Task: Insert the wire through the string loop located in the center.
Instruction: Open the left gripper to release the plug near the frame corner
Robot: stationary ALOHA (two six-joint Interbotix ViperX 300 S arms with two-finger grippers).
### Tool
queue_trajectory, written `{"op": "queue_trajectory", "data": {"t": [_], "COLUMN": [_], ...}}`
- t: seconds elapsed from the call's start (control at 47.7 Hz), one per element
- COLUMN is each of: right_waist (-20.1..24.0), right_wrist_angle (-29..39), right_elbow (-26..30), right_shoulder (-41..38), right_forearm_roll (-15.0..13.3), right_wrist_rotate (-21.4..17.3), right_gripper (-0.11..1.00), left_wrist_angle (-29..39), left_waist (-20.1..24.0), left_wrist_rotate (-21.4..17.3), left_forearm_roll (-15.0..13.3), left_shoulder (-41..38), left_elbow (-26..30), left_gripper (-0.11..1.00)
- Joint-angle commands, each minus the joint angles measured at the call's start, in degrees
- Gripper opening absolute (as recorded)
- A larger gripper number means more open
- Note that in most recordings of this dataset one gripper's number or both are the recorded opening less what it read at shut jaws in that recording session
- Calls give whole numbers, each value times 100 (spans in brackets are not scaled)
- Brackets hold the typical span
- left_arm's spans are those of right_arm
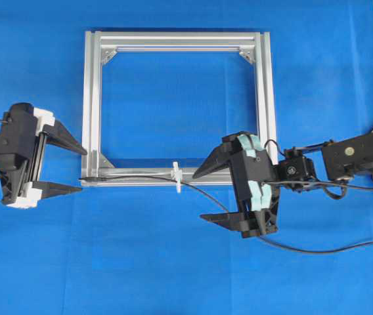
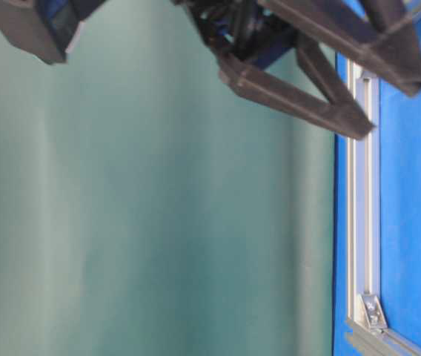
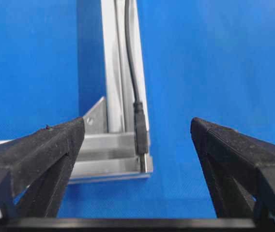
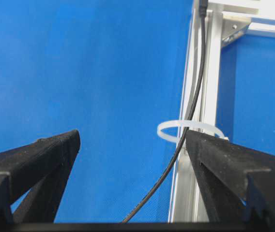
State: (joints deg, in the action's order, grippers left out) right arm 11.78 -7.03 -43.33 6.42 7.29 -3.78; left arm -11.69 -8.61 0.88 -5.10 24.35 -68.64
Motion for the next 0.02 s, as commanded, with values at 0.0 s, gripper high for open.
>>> {"op": "queue_trajectory", "data": {"t": [0.0], "right_waist": [0], "right_wrist_angle": [44], "right_elbow": [88], "right_shoulder": [237], "right_forearm_roll": [-18], "right_wrist_rotate": [9], "right_gripper": [94], "left_wrist_angle": [-26], "left_waist": [-18], "left_wrist_rotate": [0], "left_forearm_roll": [9], "left_shoulder": [132], "left_elbow": [53], "left_gripper": [89]}}
